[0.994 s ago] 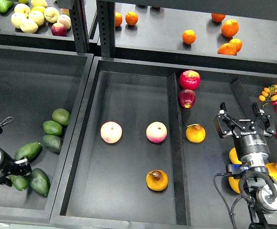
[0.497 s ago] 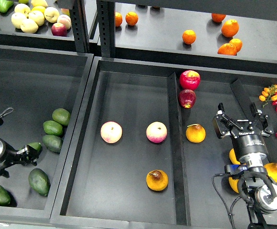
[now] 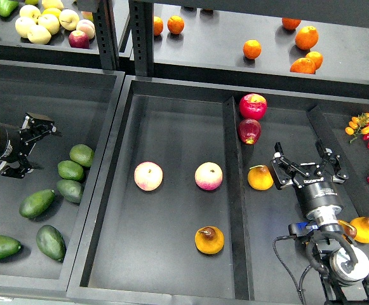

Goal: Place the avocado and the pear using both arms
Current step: 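Move the right gripper toward the yellow-orange pear in the middle compartment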

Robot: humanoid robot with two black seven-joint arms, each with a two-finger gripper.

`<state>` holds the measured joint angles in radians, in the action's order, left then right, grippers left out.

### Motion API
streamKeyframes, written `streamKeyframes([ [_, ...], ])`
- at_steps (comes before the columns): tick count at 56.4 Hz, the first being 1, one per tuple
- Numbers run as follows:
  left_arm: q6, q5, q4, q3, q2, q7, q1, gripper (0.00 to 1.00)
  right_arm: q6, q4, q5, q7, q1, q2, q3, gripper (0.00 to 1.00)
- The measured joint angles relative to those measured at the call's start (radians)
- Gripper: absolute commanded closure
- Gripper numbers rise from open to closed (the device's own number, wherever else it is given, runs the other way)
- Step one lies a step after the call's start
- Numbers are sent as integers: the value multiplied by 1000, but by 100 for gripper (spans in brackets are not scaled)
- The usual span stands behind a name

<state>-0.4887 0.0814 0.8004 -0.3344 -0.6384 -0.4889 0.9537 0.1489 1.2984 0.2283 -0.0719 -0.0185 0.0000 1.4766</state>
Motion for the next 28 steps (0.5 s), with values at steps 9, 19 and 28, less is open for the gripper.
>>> streamKeyframes([
  [9, 0, -220, 39, -140, 61, 0, -71, 1, -3, -14, -1, -39, 9, 0, -59, 0],
  [19, 0, -249, 115, -411, 176, 0, -242, 1, -3, -16, 2, -101, 49, -110, -161, 0],
  [28, 0, -241, 182, -649, 323, 0, -371, 1, -2, -17, 5, -208, 96, -259, -263, 0],
])
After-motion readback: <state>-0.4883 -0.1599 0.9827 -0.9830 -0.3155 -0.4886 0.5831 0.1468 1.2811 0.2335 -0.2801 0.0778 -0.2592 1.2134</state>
